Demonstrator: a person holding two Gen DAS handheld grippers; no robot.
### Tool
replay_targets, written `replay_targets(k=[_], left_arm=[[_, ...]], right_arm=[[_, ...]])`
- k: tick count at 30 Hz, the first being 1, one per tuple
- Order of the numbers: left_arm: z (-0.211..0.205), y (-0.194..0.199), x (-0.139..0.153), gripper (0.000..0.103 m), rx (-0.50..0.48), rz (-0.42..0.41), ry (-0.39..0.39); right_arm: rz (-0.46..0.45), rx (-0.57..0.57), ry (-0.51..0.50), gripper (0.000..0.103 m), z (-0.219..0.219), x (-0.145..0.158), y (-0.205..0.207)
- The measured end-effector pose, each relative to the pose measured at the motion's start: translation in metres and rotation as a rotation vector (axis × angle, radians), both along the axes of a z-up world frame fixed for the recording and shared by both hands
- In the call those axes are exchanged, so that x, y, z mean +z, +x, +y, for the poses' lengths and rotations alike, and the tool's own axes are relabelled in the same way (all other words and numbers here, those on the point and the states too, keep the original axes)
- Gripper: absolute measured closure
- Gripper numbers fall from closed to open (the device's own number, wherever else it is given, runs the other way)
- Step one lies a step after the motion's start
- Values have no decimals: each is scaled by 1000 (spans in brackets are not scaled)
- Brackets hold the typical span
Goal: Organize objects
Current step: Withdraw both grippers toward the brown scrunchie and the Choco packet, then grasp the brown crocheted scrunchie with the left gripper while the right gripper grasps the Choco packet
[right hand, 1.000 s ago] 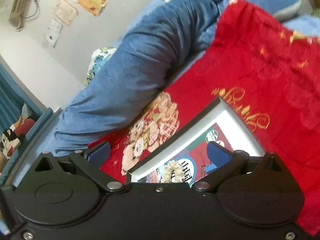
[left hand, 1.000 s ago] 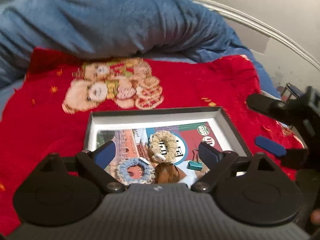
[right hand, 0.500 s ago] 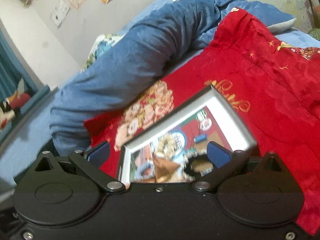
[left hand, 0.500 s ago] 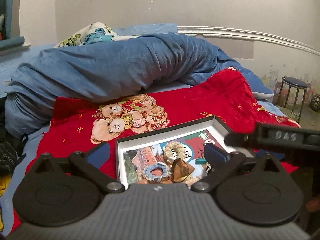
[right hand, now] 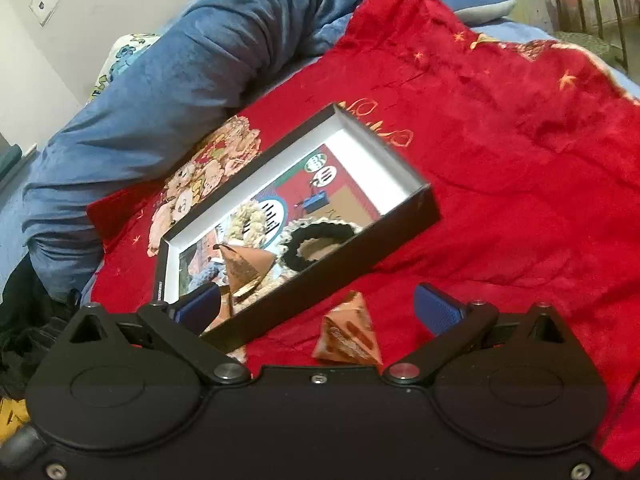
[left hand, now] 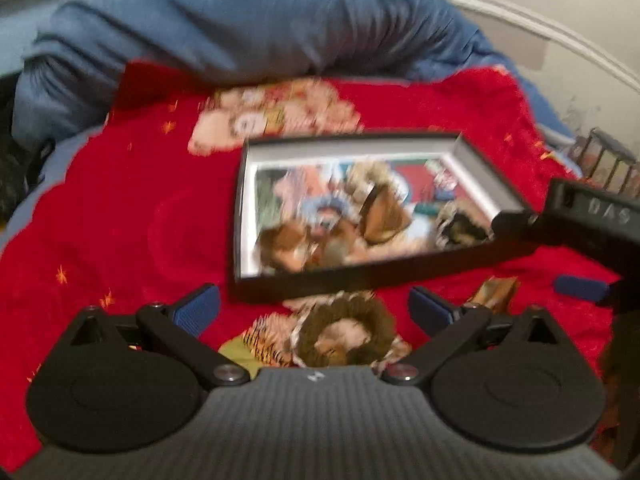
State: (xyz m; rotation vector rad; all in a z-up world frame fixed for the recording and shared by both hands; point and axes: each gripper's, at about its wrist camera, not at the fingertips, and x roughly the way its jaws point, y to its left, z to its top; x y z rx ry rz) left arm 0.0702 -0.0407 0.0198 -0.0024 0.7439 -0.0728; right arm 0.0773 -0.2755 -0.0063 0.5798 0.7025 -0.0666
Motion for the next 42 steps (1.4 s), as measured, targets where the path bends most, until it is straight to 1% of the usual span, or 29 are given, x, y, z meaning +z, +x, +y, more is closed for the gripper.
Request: replay_targets(k=[1, 3, 6, 8, 10, 14, 15, 16, 18, 19, 20, 21, 22, 23, 24, 25, 27, 29, 33, 37, 42], left_arm=[[1, 2, -4, 0, 8, 13, -3], [3, 11, -12, 0, 13, 47, -40], [0, 18, -21, 3, 12, 83, -84], [-5, 21, -26, 5, 5, 97, -85], [-9, 25, -33, 8, -1, 122, -84], [-15, 29, -44, 14, 13, 150, -59], [-15, 29, -47, 19, 15, 154, -49], [-16, 30, -50, 28, 10, 159, -48], [-18, 32, -55, 40, -2, 175, -53], [-19, 31, -55, 47, -4, 164, -50], [-20, 30, -56, 51, -8, 151, -45], [-22, 29, -56, 59, -12, 144, -37], [-23, 29, -55, 65, -16, 141, -38], [-22, 29, -55, 68, -12, 137, -37], [-22, 28, -54, 72, -6, 134, -34], [-22, 28, -54, 74, -5, 134, -35], [-21, 27, -53, 76, 1, 130, -37], [-22, 25, -52, 77, 5, 124, -32], [-26, 23, -51, 77, 12, 113, -10], [-29, 21, -50, 77, 13, 103, 0], [-25, 23, -47, 80, 24, 112, -28]], right_arm=[[4, -6, -32, 0, 3, -2, 2], [22, -13, -65, 0, 5, -8, 7], [95, 6, -80, 1, 7, -22, 16], [128, 35, -62, 3, 9, -30, 21], [140, 50, -54, 3, 12, -36, 24], [151, 76, -94, 6, 21, -41, 29], [154, 81, -99, 7, 22, -41, 30], [156, 79, -105, 9, 24, -41, 31], [165, 74, -129, 14, 28, -43, 34], [175, 75, -153, 19, 30, -44, 36], [180, 76, -180, 24, 33, -44, 38], [182, 76, -195, 27, 34, -44, 39], [182, 73, -207, 33, 34, -43, 39], [183, 68, -214, 39, 34, -43, 40], [184, 63, -216, 43, 33, -43, 41], [183, 54, -215, 48, 33, -43, 41], [180, 41, -208, 57, 29, -43, 41], [173, 34, -200, 73, 27, -42, 41], [165, 48, -184, 76, 28, -39, 38], [152, 65, -133, 77, 27, -37, 35], [113, 93, -76, 77, 25, -33, 28]])
